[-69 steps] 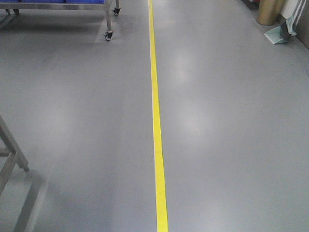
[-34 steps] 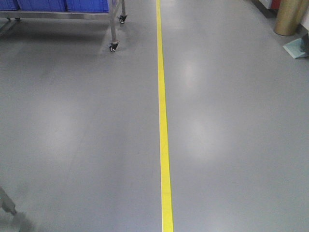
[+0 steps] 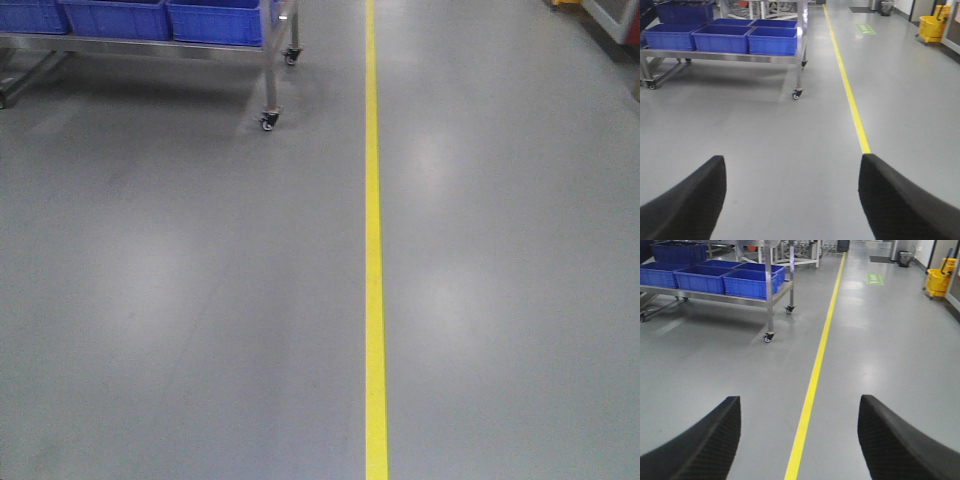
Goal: Move and align brake pads A on conveyor
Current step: 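Drive along the yellow floor line toward the blue bin racks, then turn the base and stop at the steel table with two pads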
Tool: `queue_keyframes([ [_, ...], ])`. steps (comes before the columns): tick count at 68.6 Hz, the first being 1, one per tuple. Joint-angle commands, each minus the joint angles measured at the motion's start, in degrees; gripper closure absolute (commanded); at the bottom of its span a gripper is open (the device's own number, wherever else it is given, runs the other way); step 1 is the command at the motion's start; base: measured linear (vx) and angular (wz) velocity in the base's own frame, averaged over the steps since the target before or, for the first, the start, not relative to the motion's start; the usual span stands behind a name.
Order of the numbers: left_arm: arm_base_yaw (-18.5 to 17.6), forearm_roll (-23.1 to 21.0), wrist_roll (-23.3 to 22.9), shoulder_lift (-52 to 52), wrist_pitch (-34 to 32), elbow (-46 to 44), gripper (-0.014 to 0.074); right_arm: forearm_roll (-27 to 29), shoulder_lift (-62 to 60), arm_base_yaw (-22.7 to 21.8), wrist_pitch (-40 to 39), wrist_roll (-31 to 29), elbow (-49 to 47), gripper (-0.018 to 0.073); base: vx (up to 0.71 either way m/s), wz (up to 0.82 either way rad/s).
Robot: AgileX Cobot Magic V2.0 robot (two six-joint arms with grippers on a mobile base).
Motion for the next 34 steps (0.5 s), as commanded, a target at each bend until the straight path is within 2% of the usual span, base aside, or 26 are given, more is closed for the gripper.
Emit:
queue_keyframes([
  [1, -0.1, 0.5, -0.1, 0.5, -4.1, -1.6, 0.0059, -0.4, 0.5, 0.0, -4.2, -0.6, -1.5, 0.0069, 0.47, 0.25],
  [17, -0.1, 0.5, -0.1, 0.5, -4.1, -1.6, 0.0059, -0.4, 0.5, 0.0, -4.2, -0.6, -1.5, 0.0069, 0.45, 0.42],
  [34, -0.1, 0.5, -0.1, 0.5, -4.1, -1.6, 0.0059, -0.4, 0.5, 0.0, -4.2, -0.6, -1.5, 0.0069, 0.40, 0.90],
])
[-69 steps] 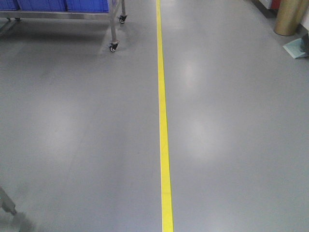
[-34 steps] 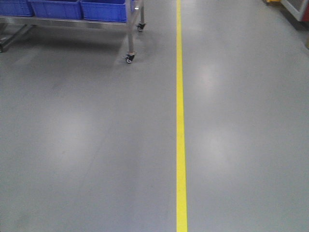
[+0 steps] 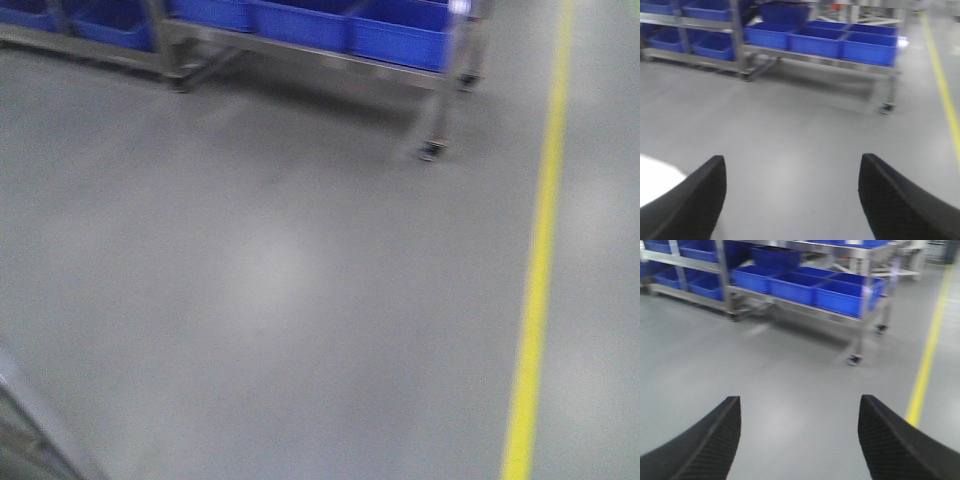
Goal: Move and align brake pads A on conveyor
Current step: 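Turn the base and stop at the steel table with two pads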
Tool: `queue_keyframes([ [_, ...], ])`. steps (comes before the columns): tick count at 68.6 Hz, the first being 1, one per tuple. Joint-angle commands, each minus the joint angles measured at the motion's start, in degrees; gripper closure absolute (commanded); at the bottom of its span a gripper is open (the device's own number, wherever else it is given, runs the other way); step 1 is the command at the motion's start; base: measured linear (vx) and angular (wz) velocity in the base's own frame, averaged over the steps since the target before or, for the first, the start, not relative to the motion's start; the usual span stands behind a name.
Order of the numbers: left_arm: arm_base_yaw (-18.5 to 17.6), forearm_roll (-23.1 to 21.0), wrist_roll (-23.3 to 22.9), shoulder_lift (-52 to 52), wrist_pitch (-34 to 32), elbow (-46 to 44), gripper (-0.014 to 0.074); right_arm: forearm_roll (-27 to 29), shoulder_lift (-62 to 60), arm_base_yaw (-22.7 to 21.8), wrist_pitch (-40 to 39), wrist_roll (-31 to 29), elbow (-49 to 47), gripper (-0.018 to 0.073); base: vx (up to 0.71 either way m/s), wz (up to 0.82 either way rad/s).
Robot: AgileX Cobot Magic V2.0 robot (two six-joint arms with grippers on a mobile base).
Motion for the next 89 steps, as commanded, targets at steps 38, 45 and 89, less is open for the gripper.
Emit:
queue_keyframes([
  [38, -0.1, 0.5, -0.1, 0.5, -4.0, -1.6, 0.0059, -0.4, 0.5, 0.0, -4.1, -0.6, -1.5, 0.0069, 0.27, 1.04],
  [45, -0.1, 0.5, -0.1, 0.5, -4.0, -1.6, 0.0059, -0.4, 0.5, 0.0, -4.1, -0.6, -1.5, 0.0069, 0.22, 0.86],
  [89, -0.1, 0.5, -0.1, 0.5, -4.0, -1.6, 0.0062, -0.4, 0.5, 0.0, -4.1, -0.6, -1.5, 0.0069, 0.18, 0.70],
])
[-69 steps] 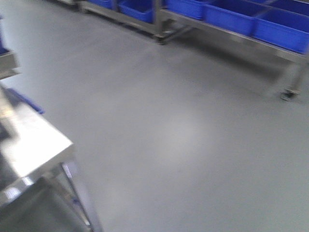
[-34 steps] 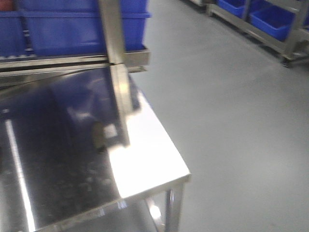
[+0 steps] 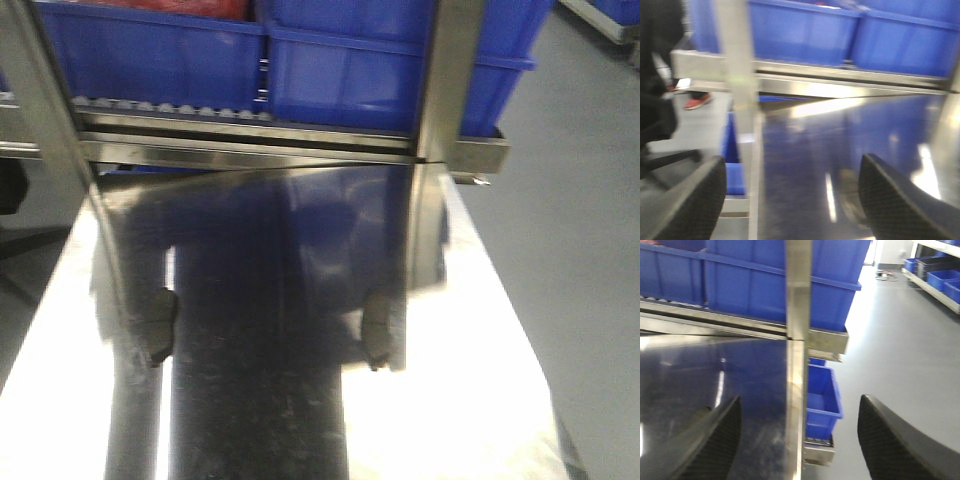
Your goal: Move and align brake pads A on conveyor
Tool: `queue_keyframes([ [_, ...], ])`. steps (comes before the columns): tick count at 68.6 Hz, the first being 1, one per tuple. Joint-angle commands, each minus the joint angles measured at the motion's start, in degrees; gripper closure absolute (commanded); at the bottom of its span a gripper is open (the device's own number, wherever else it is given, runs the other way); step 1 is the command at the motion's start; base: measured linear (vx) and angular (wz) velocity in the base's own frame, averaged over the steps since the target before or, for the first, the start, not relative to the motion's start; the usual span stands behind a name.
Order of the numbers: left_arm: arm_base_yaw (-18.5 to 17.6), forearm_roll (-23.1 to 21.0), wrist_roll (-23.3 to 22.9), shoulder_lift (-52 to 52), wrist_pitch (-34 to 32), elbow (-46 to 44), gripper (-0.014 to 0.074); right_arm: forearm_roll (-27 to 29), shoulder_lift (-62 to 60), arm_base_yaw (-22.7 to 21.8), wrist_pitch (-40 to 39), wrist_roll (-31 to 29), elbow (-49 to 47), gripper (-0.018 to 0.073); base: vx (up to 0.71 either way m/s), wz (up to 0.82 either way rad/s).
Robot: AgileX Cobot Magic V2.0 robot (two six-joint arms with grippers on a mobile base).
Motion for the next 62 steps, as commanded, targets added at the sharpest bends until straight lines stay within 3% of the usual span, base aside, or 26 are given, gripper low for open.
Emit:
queue_keyframes([
  [1, -0.1, 0.5, -0.1, 0.5, -4.0, -1.6, 0.0062, -0.4, 0.5, 0.0, -4.1, -0.6, -1.5, 0.0069, 0.13, 0.51],
  [22, -0.1, 0.5, -0.1, 0.5, -4.0, -1.6, 0.0062, -0.4, 0.5, 0.0, -4.1, -0.6, -1.5, 0.0069, 0.08, 0.29],
  [62, -0.1, 0.5, -0.1, 0.5, -4.0, -1.6, 0.0062, -0.4, 0.5, 0.0, -4.1, -0.6, -1.5, 0.0069, -0.01, -0.05],
])
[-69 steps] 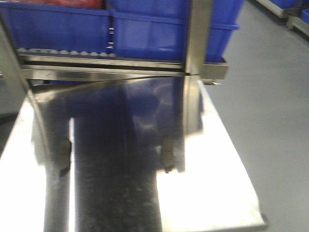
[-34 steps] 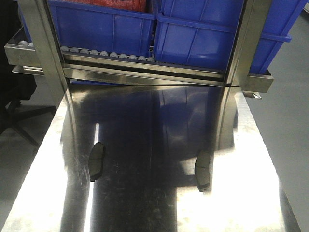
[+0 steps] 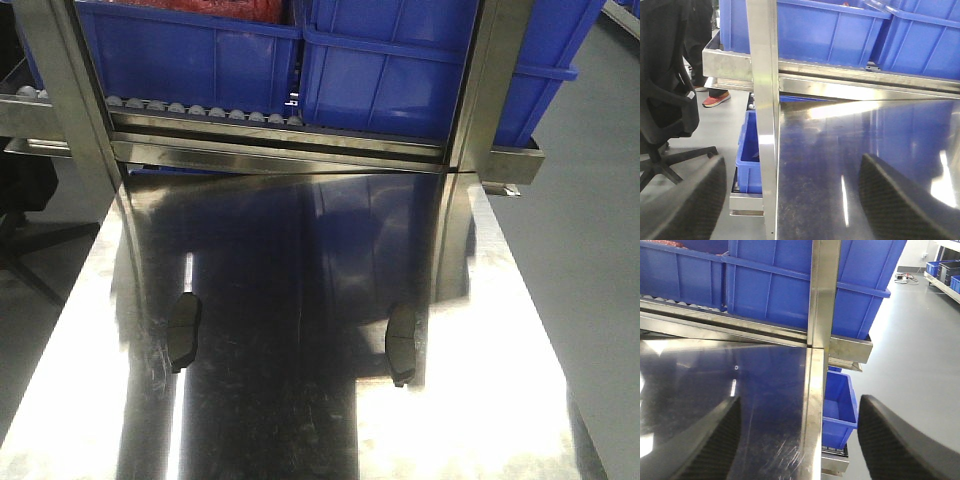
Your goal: Move and align brake pads A on conveyor
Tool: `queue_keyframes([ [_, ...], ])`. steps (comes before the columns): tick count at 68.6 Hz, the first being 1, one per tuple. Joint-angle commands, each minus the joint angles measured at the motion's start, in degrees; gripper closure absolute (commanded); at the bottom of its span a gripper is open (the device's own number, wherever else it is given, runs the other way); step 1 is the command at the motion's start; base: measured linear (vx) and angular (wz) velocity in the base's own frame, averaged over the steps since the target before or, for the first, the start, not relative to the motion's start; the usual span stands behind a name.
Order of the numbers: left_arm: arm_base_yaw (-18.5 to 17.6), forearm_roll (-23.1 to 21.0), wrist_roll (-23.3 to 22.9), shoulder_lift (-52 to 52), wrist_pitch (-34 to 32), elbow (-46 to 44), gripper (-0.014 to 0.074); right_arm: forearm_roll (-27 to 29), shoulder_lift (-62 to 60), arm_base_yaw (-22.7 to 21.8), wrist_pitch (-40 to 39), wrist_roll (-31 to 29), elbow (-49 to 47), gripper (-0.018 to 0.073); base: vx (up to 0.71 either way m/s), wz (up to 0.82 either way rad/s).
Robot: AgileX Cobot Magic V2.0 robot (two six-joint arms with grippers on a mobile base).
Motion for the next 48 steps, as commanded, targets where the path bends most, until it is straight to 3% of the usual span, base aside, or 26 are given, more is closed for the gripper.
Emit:
queue_keyframes([
  [1, -0.1, 0.5, -0.1, 0.5, -4.0, -1.6, 0.0062, -0.4, 0.5, 0.0, -4.1, -0.6, -1.5, 0.0069, -0.02, -0.05],
  [48, -0.1, 0.5, -0.1, 0.5, -4.0, -1.6, 0.0062, -0.4, 0.5, 0.0, -4.1, -0.6, -1.5, 0.0069, 0.00, 0.00],
])
